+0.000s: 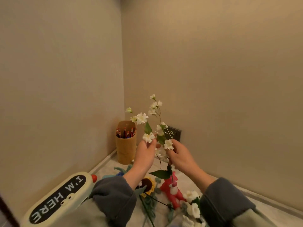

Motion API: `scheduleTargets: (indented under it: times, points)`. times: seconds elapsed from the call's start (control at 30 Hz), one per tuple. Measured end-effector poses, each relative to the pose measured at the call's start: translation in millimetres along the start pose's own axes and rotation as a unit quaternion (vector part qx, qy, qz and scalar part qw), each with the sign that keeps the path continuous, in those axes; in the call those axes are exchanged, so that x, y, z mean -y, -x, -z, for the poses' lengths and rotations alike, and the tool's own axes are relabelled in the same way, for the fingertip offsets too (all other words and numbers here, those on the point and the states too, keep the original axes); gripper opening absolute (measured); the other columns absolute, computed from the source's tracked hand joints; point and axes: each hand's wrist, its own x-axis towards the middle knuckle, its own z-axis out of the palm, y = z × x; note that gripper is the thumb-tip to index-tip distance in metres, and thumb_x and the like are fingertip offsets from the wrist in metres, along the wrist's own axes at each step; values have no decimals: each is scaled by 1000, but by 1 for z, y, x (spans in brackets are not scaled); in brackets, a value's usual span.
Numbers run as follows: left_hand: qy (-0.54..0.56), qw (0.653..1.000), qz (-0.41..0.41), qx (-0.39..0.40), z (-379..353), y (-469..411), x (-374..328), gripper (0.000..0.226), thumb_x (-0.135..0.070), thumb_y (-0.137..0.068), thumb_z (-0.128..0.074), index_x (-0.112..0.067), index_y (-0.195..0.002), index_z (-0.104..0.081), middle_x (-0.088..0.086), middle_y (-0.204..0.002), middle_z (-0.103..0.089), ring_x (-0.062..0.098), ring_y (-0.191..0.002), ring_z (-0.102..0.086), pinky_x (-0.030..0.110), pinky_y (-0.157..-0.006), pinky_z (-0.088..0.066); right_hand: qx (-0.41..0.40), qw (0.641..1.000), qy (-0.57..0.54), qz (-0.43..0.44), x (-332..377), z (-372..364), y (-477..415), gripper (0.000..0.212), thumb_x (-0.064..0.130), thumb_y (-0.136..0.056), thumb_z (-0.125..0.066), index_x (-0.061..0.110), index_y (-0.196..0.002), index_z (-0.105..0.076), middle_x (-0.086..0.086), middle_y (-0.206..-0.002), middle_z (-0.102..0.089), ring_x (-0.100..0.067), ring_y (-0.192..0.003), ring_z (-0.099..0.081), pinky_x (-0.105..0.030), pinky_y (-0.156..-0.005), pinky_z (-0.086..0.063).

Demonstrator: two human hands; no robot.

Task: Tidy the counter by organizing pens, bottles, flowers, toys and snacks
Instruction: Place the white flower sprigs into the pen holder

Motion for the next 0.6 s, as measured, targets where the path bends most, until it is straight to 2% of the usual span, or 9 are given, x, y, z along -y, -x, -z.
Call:
scheduleTargets:
  times: [0.07, 0.13, 0.2, 0.23, 0.3, 0.37, 0.47, 0.6]
  points:
    - [-4, 1000, -3, -8, 8, -4, -3, 17, -28, -97, -51, -23, -109, -62, -11, -93, -66, 8, -89, -62, 15, -65, -42, 20, 1000, -10, 0, 12, -4, -1, 19, 24, -95, -50, 39, -88, -58, 14, -79, -64, -1, -70, -60, -19, -55, -43]
    - [-1, 1000, -3, 1, 18, -5, -5, 14, -29, -95, -55, -30, -108, -60, -18, -94, -65, -1, -89, -60, 13, -69, -42, 46, 999, -11, -8, 21, -10, -4, 13, 21, -92, -52, 23, -87, -64, 1, -75, -66, -11, -61, -62, -23, -46, -44]
    - [-7, 1000, -7, -5, 28, -7, -5, 16, -29, -93, -58, -37, -106, -59, -25, -91, -63, -10, -86, -56, 10, -67, -41, 49, 998, -28, -10, 31, -15, -8, 18, 20, -89, -54, 7, -87, -66, -15, -78, -68, -24, -59, -62, -31, -46, -46]
    - [-10, 1000, -12, -13, 34, -9, -5, 17, -29, -92, -60, -38, -106, -60, -26, -91, -63, -11, -86, -56, 10, -67, -42, 41, 998, -41, -6, 35, -18, -10, 18, 22, -87, -57, 7, -85, -67, -15, -77, -69, -24, -58, -62, -31, -45, -46]
    - [-19, 999, -17, -22, 46, -13, -7, 17, -31, -90, -62, -38, -106, -62, -24, -93, -64, -6, -89, -58, 13, -70, -44, 17, 998, -59, 8, 45, -26, -15, 9, 26, -83, -64, 19, -79, -69, -4, -71, -70, -13, -53, -62, -23, -41, -44]
    - [-33, 999, -19, -33, 60, -18, -10, 9, -33, -88, -64, -40, -93, -63, -25, -84, -66, -8, -82, -60, 12, -63, -45, 4, 997, -82, 16, 56, -36, -20, 4, 28, -83, -67, 27, -78, -67, 2, -69, -70, -10, -54, -65, -21, -40, -44]
    - [-22, 999, -30, -26, 78, -26, -14, 10, -31, -89, -64, -40, -92, -63, -30, -76, -67, -16, -72, -61, 4, -51, -44, -11, 993, -112, 20, 66, -47, -31, 7, 27, -89, -64, 22, -85, -68, 1, -76, -70, -9, -62, -69, -19, -46, -49]
    - [-46, 998, -31, -35, 103, -41, -17, 5, -36, -90, -61, -41, -89, -63, -22, -87, -68, -7, -83, -61, 12, -64, -42, -30, 991, -127, 24, 81, -52, -52, 6, 22, -93, -62, 24, -90, -67, 5, -80, -70, 0, -67, -67, -12, -50, -47]
